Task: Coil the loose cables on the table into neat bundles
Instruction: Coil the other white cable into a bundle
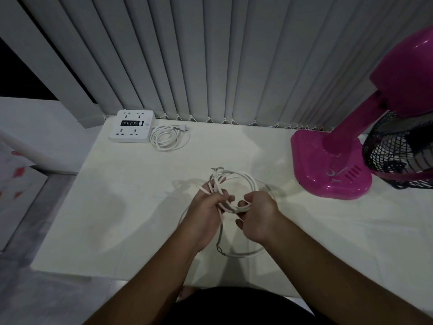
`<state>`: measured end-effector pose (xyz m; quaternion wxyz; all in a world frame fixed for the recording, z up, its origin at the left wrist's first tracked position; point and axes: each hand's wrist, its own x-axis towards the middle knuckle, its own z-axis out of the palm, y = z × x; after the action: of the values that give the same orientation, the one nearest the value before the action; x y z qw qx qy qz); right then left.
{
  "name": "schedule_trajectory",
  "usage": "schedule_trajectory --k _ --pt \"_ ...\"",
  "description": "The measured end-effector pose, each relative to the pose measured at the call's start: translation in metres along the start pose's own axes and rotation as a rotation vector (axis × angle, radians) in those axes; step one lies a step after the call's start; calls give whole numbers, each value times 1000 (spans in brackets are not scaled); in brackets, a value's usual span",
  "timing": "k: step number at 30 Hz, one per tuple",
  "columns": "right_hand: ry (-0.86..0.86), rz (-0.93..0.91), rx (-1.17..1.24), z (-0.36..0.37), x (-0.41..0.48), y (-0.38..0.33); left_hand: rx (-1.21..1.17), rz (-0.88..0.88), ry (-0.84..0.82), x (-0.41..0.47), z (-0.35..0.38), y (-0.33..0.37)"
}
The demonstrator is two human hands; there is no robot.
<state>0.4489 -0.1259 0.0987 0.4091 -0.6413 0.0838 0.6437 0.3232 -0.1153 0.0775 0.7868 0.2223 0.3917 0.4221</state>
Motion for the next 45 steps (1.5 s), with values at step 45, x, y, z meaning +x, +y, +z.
schedule_trajectory --k 45 --pt "-343 -178 -70 -14 1 -22 503 -354 -150 1 -30 21"
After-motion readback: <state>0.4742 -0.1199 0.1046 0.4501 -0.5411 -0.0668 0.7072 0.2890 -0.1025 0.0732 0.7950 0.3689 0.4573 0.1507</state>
